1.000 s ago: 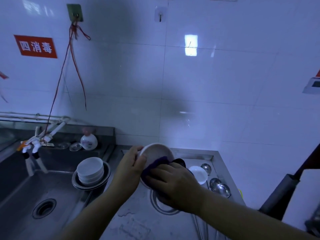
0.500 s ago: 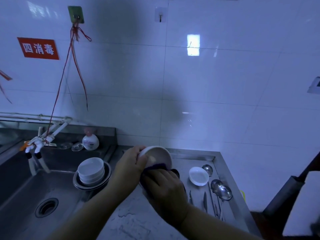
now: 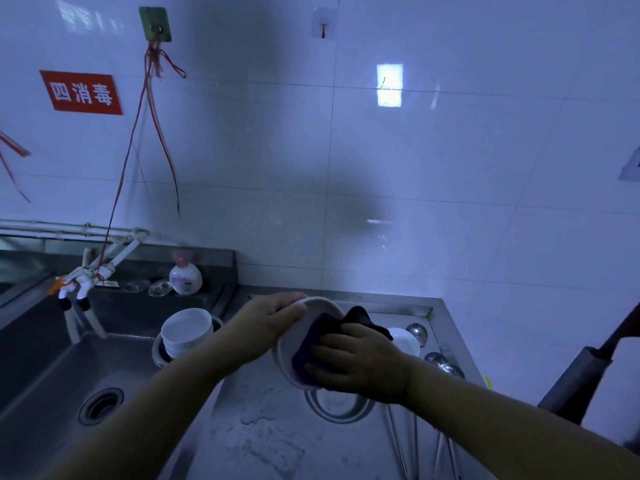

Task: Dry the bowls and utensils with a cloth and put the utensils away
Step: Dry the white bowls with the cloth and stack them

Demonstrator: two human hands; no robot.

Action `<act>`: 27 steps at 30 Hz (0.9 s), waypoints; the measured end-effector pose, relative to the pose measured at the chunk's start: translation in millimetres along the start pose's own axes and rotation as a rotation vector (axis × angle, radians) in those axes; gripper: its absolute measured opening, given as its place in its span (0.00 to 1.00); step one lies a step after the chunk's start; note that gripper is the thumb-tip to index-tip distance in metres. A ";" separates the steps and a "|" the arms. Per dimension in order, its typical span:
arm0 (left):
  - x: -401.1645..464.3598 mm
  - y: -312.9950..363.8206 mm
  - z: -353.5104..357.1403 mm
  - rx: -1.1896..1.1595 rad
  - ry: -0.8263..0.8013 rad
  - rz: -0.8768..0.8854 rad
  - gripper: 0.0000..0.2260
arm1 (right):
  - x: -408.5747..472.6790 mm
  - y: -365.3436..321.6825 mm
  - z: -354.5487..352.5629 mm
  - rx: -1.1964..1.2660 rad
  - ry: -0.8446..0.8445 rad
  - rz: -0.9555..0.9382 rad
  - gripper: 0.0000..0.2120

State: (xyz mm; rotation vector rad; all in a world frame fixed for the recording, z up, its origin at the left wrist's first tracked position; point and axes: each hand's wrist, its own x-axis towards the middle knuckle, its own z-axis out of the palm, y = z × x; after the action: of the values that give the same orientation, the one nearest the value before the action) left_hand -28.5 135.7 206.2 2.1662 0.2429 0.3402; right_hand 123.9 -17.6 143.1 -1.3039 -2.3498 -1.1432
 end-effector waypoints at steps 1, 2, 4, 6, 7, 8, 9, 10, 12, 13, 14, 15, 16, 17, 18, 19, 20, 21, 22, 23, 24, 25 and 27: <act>1.4 -0.5 -0.6 -0.011 0.034 -0.014 0.12 | 2.5 -1.6 0.1 -0.005 0.023 0.023 0.07; 2.5 -1.5 0.7 -0.030 0.085 -0.039 0.11 | 6.7 -5.2 0.5 -0.019 0.049 0.062 0.06; 0.6 -4.6 11.0 -0.124 0.202 -0.094 0.12 | 18.1 -15.9 1.2 -0.059 0.110 0.217 0.05; -8.5 -5.4 30.4 -0.222 0.343 -0.081 0.12 | 32.0 -25.7 0.8 -0.100 0.188 0.441 0.06; -12.6 -4.3 41.1 -0.260 0.407 -0.052 0.11 | 39.2 -30.2 0.9 -0.110 0.218 0.539 0.06; -15.2 -3.0 50.4 -0.306 0.459 -0.021 0.08 | 45.6 -34.3 1.1 -0.110 0.234 0.610 0.06; -16.9 -1.4 57.2 -0.367 0.502 -0.001 0.06 | 50.7 -38.8 2.0 -0.099 0.240 0.651 0.07; -16.9 -0.2 60.4 -0.412 0.540 0.009 0.05 | 54.1 -43.3 3.3 -0.083 0.242 0.673 0.07; -15.3 2.4 59.8 -0.426 0.576 0.015 0.05 | 54.4 -49.0 5.5 -0.045 0.249 0.688 0.09; -15.0 2.7 57.7 -0.401 0.577 0.020 0.05 | 52.3 -49.6 6.5 -0.030 0.251 0.671 0.09; -15.4 1.6 55.5 -0.353 0.569 0.029 0.07 | 49.0 -48.8 7.1 -0.020 0.250 0.637 0.09; -16.0 0.1 52.7 -0.298 0.551 0.037 0.10 | 44.1 -46.1 7.7 -0.013 0.245 0.586 0.09; -17.2 -0.6 49.0 -0.239 0.527 0.048 0.12 | 37.1 -41.1 7.4 -0.007 0.233 0.513 0.07; -18.2 -1.2 44.6 -0.176 0.488 0.055 0.13 | 28.1 -33.6 5.5 -0.004 0.209 0.417 0.06; -19.1 -2.6 39.2 -0.112 0.422 0.054 0.14 | 18.4 -24.7 2.4 -0.007 0.167 0.304 0.06; -19.1 -3.4 33.8 -0.039 0.323 0.038 0.16 | 8.7 -15.2 -1.4 -0.008 0.107 0.184 0.06; -18.1 -4.1 28.8 0.040 0.208 0.015 0.17 | 0.6 -6.6 -5.3 -0.004 0.039 0.077 0.06; -16.1 -4.6 24.3 0.103 0.100 -0.018 0.17 | -4.9 -0.3 -8.1 -0.001 -0.019 0.002 0.06; -12.9 -6.1 21.0 0.120 0.045 -0.054 0.16 | -7.6 2.6 -9.7 0.001 -0.056 -0.033 0.06; -10.2 -6.5 19.5 0.078 0.056 -0.086 0.11 | -7.7 2.4 -10.0 -0.001 -0.061 -0.028 0.07; -9.0 -6.0 19.8 0.002 0.109 -0.103 0.08 | -4.8 0.5 -9.1 -0.010 -0.036 0.012 0.07; -8.2 -5.3 22.8 -0.080 0.180 -0.110 0.10 | 0.1 -2.9 -8.0 -0.023 0.005 0.084 0.06; -9.3 -4.9 35.8 -0.215 0.321 -0.131 0.14 | 14.6 -13.0 -4.3 -0.053 0.107 0.285 0.06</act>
State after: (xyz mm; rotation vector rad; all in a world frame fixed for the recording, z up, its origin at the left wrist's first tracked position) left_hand -25.7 108.5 180.9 1.8681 0.5029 0.6107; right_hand 104.4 -15.5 146.8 -1.4967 -1.9923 -1.1584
